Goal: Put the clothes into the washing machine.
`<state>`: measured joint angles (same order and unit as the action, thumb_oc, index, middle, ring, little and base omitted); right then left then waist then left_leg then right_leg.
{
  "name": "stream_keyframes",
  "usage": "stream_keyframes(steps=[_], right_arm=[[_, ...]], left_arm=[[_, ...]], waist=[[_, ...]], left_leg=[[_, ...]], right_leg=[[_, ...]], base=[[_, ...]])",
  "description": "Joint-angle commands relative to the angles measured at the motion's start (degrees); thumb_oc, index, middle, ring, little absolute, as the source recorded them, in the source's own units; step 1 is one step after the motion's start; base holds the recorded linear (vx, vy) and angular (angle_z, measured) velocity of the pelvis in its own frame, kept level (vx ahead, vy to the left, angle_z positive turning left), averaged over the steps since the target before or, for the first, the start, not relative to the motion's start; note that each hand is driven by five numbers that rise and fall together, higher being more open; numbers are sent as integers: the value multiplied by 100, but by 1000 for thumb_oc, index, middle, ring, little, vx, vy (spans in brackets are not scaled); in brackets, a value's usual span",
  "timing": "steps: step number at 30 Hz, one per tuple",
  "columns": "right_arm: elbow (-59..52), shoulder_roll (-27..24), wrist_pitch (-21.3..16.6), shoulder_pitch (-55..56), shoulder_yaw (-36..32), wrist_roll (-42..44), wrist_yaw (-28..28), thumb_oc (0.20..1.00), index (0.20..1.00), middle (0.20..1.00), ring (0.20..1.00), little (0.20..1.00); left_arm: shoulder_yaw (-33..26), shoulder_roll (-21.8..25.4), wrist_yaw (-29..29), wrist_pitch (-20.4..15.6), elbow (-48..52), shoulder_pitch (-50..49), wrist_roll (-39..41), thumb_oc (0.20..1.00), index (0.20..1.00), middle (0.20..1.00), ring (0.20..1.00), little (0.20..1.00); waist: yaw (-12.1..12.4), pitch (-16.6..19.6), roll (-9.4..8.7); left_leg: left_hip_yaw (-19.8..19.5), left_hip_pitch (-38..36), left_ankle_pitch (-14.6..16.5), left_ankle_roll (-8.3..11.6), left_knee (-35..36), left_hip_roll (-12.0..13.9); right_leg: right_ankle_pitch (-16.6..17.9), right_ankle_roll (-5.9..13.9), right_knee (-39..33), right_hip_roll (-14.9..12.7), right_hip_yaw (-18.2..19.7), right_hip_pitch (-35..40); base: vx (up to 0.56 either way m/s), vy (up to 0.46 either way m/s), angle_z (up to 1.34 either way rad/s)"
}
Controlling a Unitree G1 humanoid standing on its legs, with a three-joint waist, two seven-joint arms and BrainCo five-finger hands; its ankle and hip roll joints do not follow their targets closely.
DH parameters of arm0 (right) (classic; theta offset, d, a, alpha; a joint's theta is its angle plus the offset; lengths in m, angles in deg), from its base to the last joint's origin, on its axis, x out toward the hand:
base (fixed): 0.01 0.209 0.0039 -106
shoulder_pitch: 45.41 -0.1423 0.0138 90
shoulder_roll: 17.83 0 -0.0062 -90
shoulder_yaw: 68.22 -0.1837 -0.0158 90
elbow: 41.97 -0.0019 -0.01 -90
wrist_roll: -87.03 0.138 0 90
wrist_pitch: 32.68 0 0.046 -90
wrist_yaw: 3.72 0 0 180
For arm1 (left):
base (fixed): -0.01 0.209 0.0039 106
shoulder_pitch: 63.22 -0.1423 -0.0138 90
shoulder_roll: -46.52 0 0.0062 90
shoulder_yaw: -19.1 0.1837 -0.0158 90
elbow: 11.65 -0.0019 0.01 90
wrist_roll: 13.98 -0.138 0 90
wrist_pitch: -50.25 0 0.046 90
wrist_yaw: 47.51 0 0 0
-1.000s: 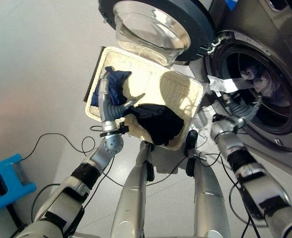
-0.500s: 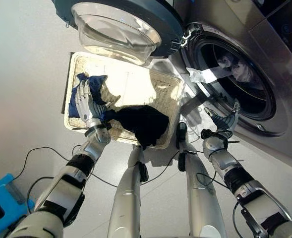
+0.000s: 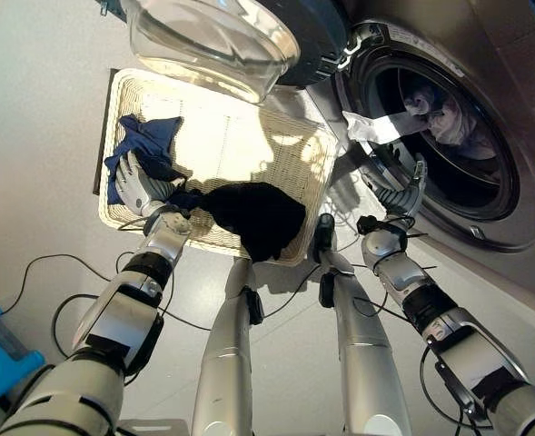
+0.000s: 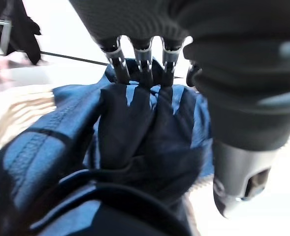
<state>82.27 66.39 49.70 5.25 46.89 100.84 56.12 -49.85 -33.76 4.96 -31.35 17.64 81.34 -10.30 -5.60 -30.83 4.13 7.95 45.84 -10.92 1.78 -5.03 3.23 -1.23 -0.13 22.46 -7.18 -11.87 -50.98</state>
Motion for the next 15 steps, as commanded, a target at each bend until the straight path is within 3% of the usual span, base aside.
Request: stream_keyframes(steps=[1,8,10,15], right_arm=[[-124,70,-202,53,-92,222,144,1000,1000,1000,1000,1000],[-88,87,-308,-2,-62,401,163,1000,1000,1000,1000,1000],[-110,65,-319,-15,-52,431,185,1000,1000,1000,1000,1000],[-174,42,-284,-29,-78,595,163,1000,1000,1000,1000,1000]], left_arm=[[-184,274,269,339,-384,144,308,1000,1000,1000,1000,1000],[-172,260,245,637,-540,206,225,1000,1000,1000,1000,1000],[-149,259,22,413,-567,210,268,1000,1000,1000,1000,1000],[-15,299,-632,593,-482,375,268,1000,1000,1000,1000,1000]], waist=[[135,104,-355],[173,104,-461],[173,104,-486],[160,104,-545]], left_leg=[[413,182,466,377,-557,-175],[361,342,463,397,-597,-173],[347,402,463,407,-624,-164],[328,560,429,413,-634,-140]], right_leg=[[436,607,-400,213,-50,17],[453,594,-390,191,-132,-99],[458,593,-374,182,-133,-154],[485,599,-341,202,-88,-327]], base=[[-5,-26,9],[-5,-16,6],[3,1,7],[10,-2,3]])
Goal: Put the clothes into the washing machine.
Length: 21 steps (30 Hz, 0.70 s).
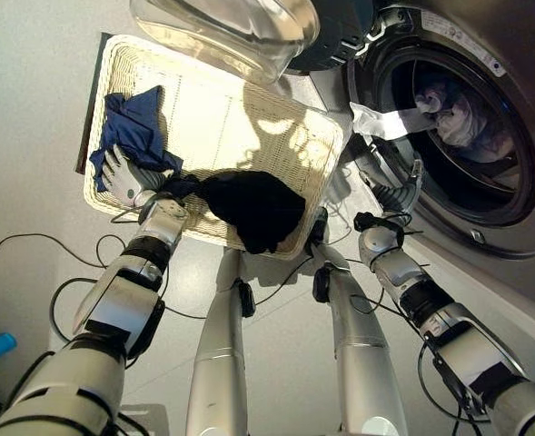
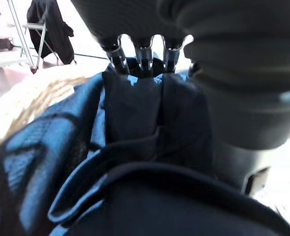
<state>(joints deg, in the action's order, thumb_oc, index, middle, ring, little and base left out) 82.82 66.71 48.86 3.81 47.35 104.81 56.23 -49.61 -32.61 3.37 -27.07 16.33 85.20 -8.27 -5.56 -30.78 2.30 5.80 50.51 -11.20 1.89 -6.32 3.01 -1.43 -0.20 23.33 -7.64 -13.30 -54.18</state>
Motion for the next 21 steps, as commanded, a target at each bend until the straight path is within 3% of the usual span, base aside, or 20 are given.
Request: stream_keyframes(steps=[1,10,12,13,21], right_arm=[[-237,6,-194,110,-131,254,136,1000,1000,1000,1000,1000],[-158,28,-347,-2,-199,719,201,1000,1000,1000,1000,1000],[-174,16,-366,7,-202,776,214,1000,1000,1000,1000,1000],[-190,31,-402,27,-203,814,272,1000,1000,1000,1000,1000],[-119,67,-638,65,-322,1098,302,1000,1000,1000,1000,1000]], left_arm=[[2,195,-590,212,-374,29,79,1000,1000,1000,1000,1000],[392,277,-1655,1026,-835,433,-239,1000,1000,1000,1000,1000],[435,298,-1683,1064,-872,457,-257,1000,1000,1000,1000,1000],[497,311,-1676,977,-911,480,-264,200,200,200,200,200],[621,376,-1904,854,-969,600,-476,200,200,200,200,200]], waist=[[155,99,-374],[85,99,-464],[70,99,-477],[53,99,-483],[30,99,-487]], left_leg=[[542,113,458,397,-506,-123],[566,342,438,371,-594,-93],[565,363,432,370,-600,-92],[570,389,441,371,-620,-74],[593,351,444,377,-625,-61]], right_leg=[[511,606,-436,252,54,-23],[576,617,-414,271,84,-243],[592,615,-421,281,94,-262],[591,619,-401,284,111,-299],[609,618,-420,288,125,-258]], base=[[0,0,0],[0,0,0],[0,0,0],[0,0,0],[0,-1,-2]])
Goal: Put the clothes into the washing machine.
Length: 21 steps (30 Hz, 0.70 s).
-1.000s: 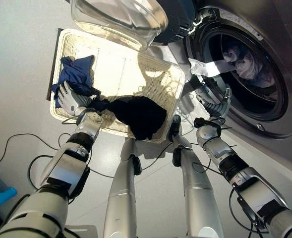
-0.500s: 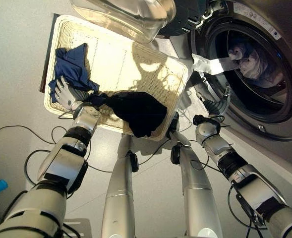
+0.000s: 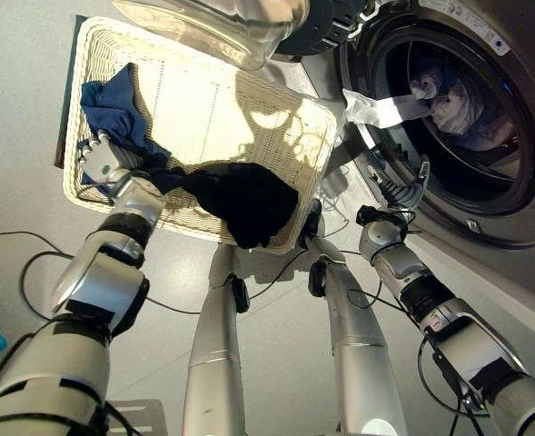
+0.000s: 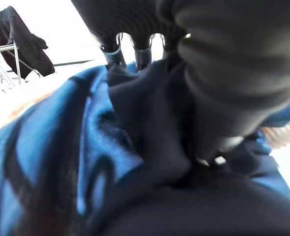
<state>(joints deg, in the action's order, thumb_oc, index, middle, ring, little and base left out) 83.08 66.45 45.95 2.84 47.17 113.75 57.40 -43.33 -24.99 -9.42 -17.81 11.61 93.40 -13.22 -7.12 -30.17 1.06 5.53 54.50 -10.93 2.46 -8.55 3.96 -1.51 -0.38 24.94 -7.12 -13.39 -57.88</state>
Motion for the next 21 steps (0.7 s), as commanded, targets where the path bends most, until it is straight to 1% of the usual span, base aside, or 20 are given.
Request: stream_keyframes(steps=[1,11,12,13,14,16,20,21], right_arm=[[-144,93,-347,161,-304,204,184,1000,1000,1000,1000,1000],[-144,94,-355,161,-308,215,188,1000,1000,1000,1000,1000],[-208,121,-614,232,-441,369,401,1000,1000,1000,1000,1000],[-255,114,-635,263,-528,343,462,1000,1000,1000,1000,1000],[-257,107,-654,283,-543,357,448,1000,1000,1000,1000,1000],[-261,95,-670,302,-549,395,433,1000,1000,1000,1000,1000],[-282,120,-772,383,-593,441,397,1000,1000,1000,1000,1000],[-309,144,-786,415,-600,430,394,1000,1000,1000,1000,1000]], left_arm=[[-7,-386,-625,-73,-497,-220,19,200,200,200,200,200],[-9,-382,-626,-80,-498,-221,11,200,200,200,200,200],[-38,-365,-453,-266,-583,-275,-8,200,200,200,200,200],[-86,-333,-210,-417,-534,-334,-63,200,200,200,200,200],[-110,-309,-83,-539,-514,-350,-80,200,200,200,200,200],[-121,-270,89,-718,-474,-349,-120,200,200,200,200,200],[-181,-255,455,-1206,-269,-405,-250,200,200,200,200,200],[-210,-258,624,-1471,-108,-447,-334,200,200,200,200,200]], waist=[[186,37,-363],[186,37,-363],[167,37,-371],[178,37,-363],[180,37,-360],[183,37,-359],[203,37,-336],[222,37,-326]], left_leg=[[620,-48,417,320,-403,-156],[621,-50,417,320,-403,-155],[654,-187,436,321,-388,-142],[658,-299,458,314,-376,-148],[671,-340,466,313,-366,-147],[680,-392,482,315,-373,-143],[670,-522,531,303,-391,-159],[666,-585,547,298,-393,-164]], right_leg=[[616,637,-581,235,135,112],[617,637,-582,236,136,114],[606,633,-585,242,158,234],[591,630,-595,232,144,348],[582,627,-601,229,139,387],[566,622,-597,218,130,443],[528,616,-550,199,124,548],[512,617,-541,190,119,609]], base=[[0,0,0],[0,0,1],[0,0,0],[0,0,0],[0,0,0],[0,0,0],[0,0,0],[0,0,0]])
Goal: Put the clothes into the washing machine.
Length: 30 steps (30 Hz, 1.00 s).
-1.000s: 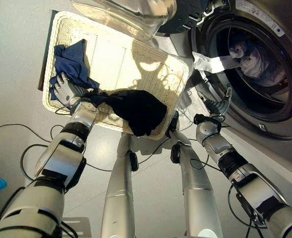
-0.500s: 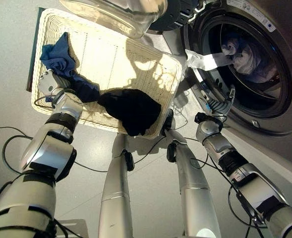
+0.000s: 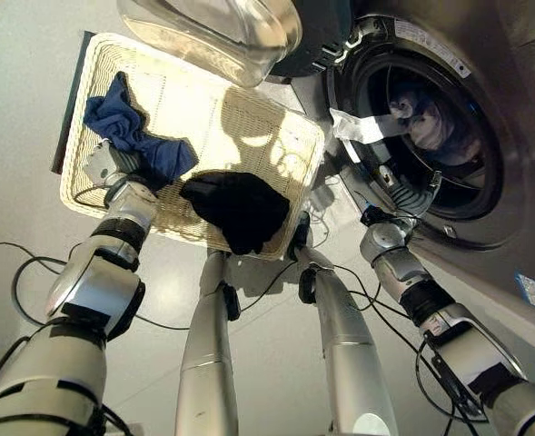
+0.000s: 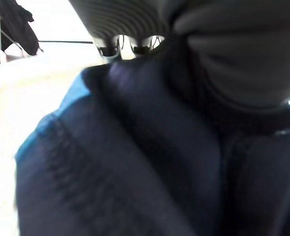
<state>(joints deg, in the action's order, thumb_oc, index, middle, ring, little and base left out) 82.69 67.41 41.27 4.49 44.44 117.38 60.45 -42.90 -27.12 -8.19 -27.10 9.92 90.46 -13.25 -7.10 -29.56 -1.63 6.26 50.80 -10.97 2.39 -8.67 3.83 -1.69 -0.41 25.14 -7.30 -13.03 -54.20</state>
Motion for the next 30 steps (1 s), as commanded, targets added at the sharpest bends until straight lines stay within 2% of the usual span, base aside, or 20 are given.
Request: stream_keyframes(steps=[1,5,8,10,11,14,15,16,19,24,28,30], right_arm=[[-276,55,-323,259,-326,74,81,1000,1000,1000,1000,1000],[-257,138,-352,307,-332,39,46,1000,1000,1000,1000,1000],[-351,188,-357,407,-361,-76,-4,1000,1000,1000,1000,1000],[-399,204,-355,456,-374,-187,3,1000,1000,1000,1000,1000],[-552,222,-188,533,-364,-743,130,1000,1000,1000,1000,1000],[-762,192,109,577,-356,-1477,177,1000,1000,1000,1000,1000],[-871,161,302,576,-317,-1964,171,1000,1000,1000,1000,1000],[-975,92,544,549,-229,-2678,-78,1000,1000,1000,1000,1000],[-1116,-45,774,495,-72,-3276,-458,1000,1000,1000,1000,1000],[-1260,-474,855,388,281,-4635,-1542,1000,1000,1000,1000,1000],[-1255,-636,898,243,457,-5077,-2019,1000,1000,1000,1000,1000],[-1238,-776,953,55,688,-5330,-2463,1000,1000,1000,1000,1000]], left_arm=[[-266,-43,558,-650,123,-169,-346,200,200,200,200,200],[-383,-86,751,-1164,376,-263,-263,200,200,200,200,200],[-600,-159,955,-1834,767,-497,-305,200,200,200,200,200],[-638,-200,1030,-1970,906,-591,-384,200,200,200,200,200],[-722,-283,1129,-2224,1244,-781,-490,200,200,200,200,200],[-804,-382,1122,-2433,1605,-1014,-508,200,200,200,200,200],[-855,-444,1129,-2564,1760,-1140,-576,200,200,200,200,200],[-925,-513,1116,-2740,1931,-1266,-705,200,200,200,200,200],[-936,-582,1097,-2927,2216,-1457,-766,200,200,200,200,200],[-1047,-606,501,-3567,2812,-1853,-494,200,200,200,200,200],[-1056,-646,106,-3698,3179,-2043,-297,200,200,200,200,200],[-1067,-660,-307,-3775,3546,-2185,-148,200,200,200,200,200]], waist=[[227,-24,-52],[266,-24,-20],[314,-24,10],[328,-24,21],[360,-24,49],[404,-24,87],[425,-24,106],[453,-24,122],[497,-24,147],[635,-24,155],[715,-24,172],[796,-24,191]], left_leg=[[594,-235,556,306,-384,-151],[583,-402,586,299,-347,-163],[573,-578,623,277,-310,-176],[567,-627,634,272,-302,-184],[555,-727,669,250,-288,-205],[522,-825,705,221,-274,-226],[505,-878,717,204,-255,-241],[494,-936,740,188,-241,-253],[482,-1041,777,166,-236,-266],[450,-1236,860,117,-233,-299],[397,-1286,897,101,-249,-325],[354,-1353,923,82,-231,-361]], right_leg=[[523,620,-554,206,80,260],[480,622,-553,189,69,403],[430,624,-541,170,49,561],[418,626,-540,161,40,609],[387,627,-541,144,24,703],[359,642,-517,124,14,783],[348,651,-518,118,3,832],[337,661,-534,97,-14,892],[316,678,-528,77,-30,985],[263,728,-513,-1,-137,1198],[257,753,-510,-42,-197,1263],[257,771,-544,-86,-261,1347]], base=[[0,0,0],[0,0,0],[0,0,0],[0,0,0],[0,0,0],[0,0,0],[0,0,0],[0,0,0],[0,0,0],[-7,-44,6],[-10,-56,10],[-14,-79,8]])
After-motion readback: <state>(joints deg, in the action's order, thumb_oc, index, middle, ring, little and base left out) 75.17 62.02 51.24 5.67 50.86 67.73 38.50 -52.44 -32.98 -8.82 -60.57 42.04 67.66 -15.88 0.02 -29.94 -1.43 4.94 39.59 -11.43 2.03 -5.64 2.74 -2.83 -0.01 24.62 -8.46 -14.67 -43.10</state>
